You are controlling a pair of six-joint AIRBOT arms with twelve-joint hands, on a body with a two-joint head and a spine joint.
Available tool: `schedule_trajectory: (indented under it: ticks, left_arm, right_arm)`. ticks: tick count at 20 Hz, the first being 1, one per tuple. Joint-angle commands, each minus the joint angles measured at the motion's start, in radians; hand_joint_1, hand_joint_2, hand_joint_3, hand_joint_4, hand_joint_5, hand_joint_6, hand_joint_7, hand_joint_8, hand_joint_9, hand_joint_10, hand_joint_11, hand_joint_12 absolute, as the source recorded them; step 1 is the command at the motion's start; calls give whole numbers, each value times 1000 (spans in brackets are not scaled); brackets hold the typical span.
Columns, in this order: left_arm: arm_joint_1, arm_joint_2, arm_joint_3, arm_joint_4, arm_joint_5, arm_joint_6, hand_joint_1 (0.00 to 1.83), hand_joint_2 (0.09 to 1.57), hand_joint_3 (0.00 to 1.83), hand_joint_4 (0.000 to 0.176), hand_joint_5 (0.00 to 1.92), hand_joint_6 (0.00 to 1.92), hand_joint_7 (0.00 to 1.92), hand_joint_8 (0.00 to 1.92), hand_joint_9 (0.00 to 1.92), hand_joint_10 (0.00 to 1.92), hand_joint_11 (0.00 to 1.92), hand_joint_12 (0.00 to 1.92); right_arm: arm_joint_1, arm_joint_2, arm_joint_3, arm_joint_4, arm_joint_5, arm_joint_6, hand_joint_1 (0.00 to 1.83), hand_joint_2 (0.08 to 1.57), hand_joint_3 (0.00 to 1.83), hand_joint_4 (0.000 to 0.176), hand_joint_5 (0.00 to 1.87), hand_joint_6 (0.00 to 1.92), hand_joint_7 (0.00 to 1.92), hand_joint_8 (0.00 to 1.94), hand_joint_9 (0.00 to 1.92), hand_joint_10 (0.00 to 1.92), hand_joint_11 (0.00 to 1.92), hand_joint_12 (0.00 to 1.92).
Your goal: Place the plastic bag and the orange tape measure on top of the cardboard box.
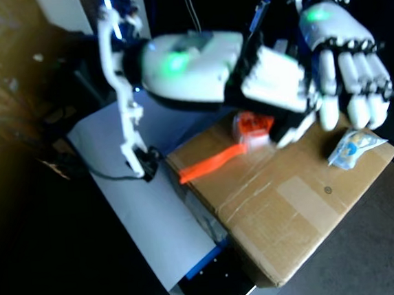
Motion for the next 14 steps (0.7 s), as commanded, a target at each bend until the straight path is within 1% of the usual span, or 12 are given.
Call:
schedule_trajectory:
  ticks: [1,2,4,5,6,7,8,9,10,11,13,14]
  left_arm:
    - [-18,8,-7,22,148,5,669,914,0,100,104,2,52,1,42,10,0,897]
    - [-21,19,-19,22,164,8,617,918,2,80,96,0,28,0,22,0,0,819]
    - [-21,45,-46,22,201,16,638,930,2,75,75,4,6,2,0,0,0,684]
    - [-21,60,-63,22,223,28,599,905,0,51,91,11,30,11,10,4,0,675]
    - [-21,71,-74,22,240,40,617,914,0,45,92,6,34,4,1,0,0,636]
    - [-21,98,-93,22,284,46,718,944,6,25,151,14,87,6,76,25,0,966]
    - [-22,110,-99,22,302,45,734,939,1,38,171,16,88,3,113,37,0,1076]
    - [-22,122,-105,22,323,44,713,919,0,65,184,14,113,5,110,27,0,936]
    - [-22,151,-118,22,365,38,754,915,0,65,198,12,134,4,130,27,0,877]
    - [-21,169,-126,22,387,34,790,917,0,90,196,8,111,0,99,12,0,857]
    - [0,202,-134,16,456,-20,842,898,0,70,259,22,187,16,155,35,0,1060]
    - [17,214,-132,21,497,-82,771,900,0,50,261,14,223,17,195,59,0,1295]
  right_arm:
    - [19,0,1,-34,-121,-2,462,901,15,0,158,32,184,75,0,745,0,1632]
    - [19,5,-3,-34,-129,-2,426,917,11,0,154,23,189,61,0,691,0,1559]
    - [18,35,-26,-34,-163,-2,527,926,4,0,140,10,166,27,0,585,0,1395]
    - [18,48,-38,-34,-178,-2,596,898,0,0,154,13,212,37,3,599,0,1334]
    - [18,64,-47,-34,-191,-2,588,896,0,0,146,9,214,32,3,577,0,1233]
    - [18,93,-65,-34,-222,-2,596,920,2,0,109,5,223,23,0,508,0,1030]
    - [16,114,-74,-34,-242,-2,813,904,0,0,124,9,226,19,0,529,0,1157]
    - [13,127,-81,-34,-262,-2,832,924,3,0,137,13,247,23,3,647,0,1512]
    - [9,157,-94,-34,-303,-2,776,941,10,0,127,9,252,27,0,696,0,1607]
    - [5,171,-103,-25,-333,0,748,950,12,0,129,11,239,22,0,680,0,1674]
    - [-41,209,-113,-5,-433,63,593,961,6,0,209,75,319,83,3,964,0,1755]
    - [-68,222,-113,-1,-480,124,601,953,0,0,173,76,280,77,20,879,0,1594]
